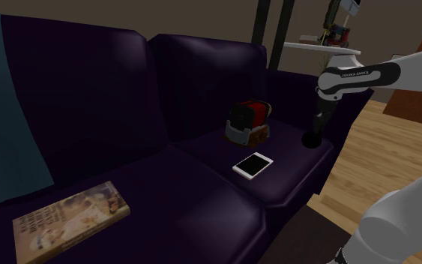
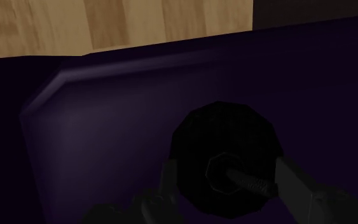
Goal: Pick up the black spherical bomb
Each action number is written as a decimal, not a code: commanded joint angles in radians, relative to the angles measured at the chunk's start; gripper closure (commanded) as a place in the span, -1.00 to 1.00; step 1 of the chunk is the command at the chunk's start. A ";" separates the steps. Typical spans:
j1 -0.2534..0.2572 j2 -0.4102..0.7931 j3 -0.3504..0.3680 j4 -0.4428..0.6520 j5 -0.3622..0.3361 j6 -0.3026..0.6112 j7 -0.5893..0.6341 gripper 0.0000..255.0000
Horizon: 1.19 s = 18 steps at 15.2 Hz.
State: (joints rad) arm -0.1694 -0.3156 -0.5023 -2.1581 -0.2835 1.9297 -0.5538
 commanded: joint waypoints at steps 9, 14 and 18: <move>0.000 0.000 0.000 -0.002 0.000 0.002 0.000 1.00; 0.003 -0.007 0.009 0.059 0.005 -0.065 -0.007 1.00; 0.005 -0.008 0.015 0.111 0.010 -0.118 -0.014 1.00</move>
State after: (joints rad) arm -0.1657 -0.3230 -0.4908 -2.0651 -0.2757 1.8305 -0.5670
